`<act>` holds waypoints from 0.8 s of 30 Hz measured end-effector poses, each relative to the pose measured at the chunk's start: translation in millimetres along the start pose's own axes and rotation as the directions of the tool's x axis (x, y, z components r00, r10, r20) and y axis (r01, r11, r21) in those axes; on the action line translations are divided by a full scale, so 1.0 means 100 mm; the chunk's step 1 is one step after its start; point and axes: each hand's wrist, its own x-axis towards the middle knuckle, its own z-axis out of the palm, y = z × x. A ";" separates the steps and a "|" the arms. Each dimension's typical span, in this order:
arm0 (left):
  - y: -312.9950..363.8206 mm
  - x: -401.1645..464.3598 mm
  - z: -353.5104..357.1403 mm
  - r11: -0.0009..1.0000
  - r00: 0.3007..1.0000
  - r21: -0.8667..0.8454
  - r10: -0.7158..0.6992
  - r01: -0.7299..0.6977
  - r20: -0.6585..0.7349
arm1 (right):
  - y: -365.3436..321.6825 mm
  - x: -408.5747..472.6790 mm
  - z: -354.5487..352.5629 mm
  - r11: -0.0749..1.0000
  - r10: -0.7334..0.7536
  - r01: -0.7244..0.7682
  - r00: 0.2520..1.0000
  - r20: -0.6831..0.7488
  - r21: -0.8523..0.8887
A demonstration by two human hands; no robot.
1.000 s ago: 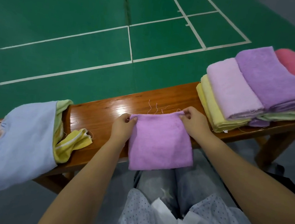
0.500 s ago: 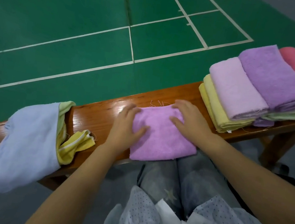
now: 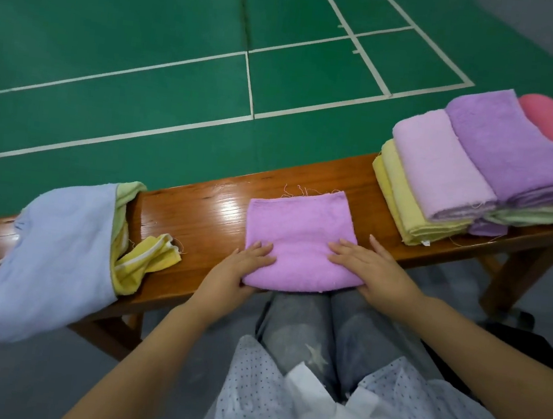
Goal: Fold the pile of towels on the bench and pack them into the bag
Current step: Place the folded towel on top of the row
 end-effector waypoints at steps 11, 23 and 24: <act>0.43 -0.02 -0.37 0.894 0.946 -0.328 -0.325 0.307 0.001 | -0.20 0.11 -0.53 0.648 0.362 -0.450 0.892 0.271 0.614; 0.44 0.37 -0.10 0.843 0.827 -0.173 -0.535 0.510 -0.171 | -0.30 0.43 -0.29 0.589 0.722 -0.708 0.678 0.140 0.389; 0.43 0.39 -0.09 0.843 0.823 -0.143 -0.537 0.518 -0.185 | -0.29 0.44 -0.30 0.578 0.736 -0.724 0.662 0.143 0.376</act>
